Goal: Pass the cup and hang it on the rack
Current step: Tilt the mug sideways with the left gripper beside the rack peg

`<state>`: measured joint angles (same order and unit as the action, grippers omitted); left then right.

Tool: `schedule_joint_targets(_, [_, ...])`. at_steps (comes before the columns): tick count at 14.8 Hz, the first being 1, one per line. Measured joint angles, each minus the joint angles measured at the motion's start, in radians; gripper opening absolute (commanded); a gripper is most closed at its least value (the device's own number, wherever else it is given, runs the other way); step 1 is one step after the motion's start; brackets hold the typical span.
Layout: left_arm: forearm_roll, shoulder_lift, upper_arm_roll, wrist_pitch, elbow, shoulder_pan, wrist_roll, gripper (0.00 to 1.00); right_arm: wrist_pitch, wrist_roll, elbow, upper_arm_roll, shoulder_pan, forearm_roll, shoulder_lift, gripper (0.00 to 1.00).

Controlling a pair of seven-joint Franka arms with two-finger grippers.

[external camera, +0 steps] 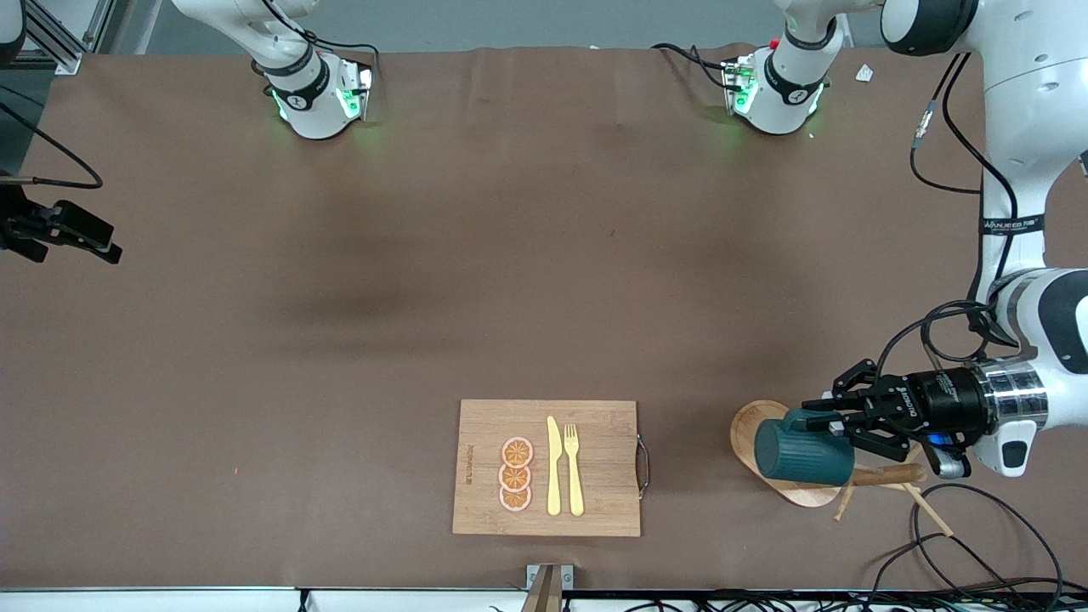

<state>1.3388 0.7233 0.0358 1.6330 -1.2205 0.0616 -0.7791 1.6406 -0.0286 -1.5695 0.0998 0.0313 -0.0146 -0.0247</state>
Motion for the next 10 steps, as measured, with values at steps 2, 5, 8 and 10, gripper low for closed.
schedule_joint_targets(2, [0.000,0.007,0.001,0.000,0.000,0.000,0.014,0.00,0.000,0.000,0.000,0.000,0.000,0.000,0.000,1.00])
schedule_joint_targets(5, [0.000,0.016,0.013,0.001,0.000,0.001,0.050,0.00,0.000,0.000,0.000,0.000,0.000,0.000,0.000,1.00])
schedule_joint_targets(8, [0.000,0.023,0.019,0.001,0.000,0.001,0.067,0.00,0.000,0.000,-0.001,0.000,0.000,0.000,0.000,1.00])
schedule_joint_targets(10, [0.000,0.025,0.020,0.001,0.000,0.001,0.074,0.00,0.000,0.000,-0.001,0.000,0.000,0.000,0.000,1.00])
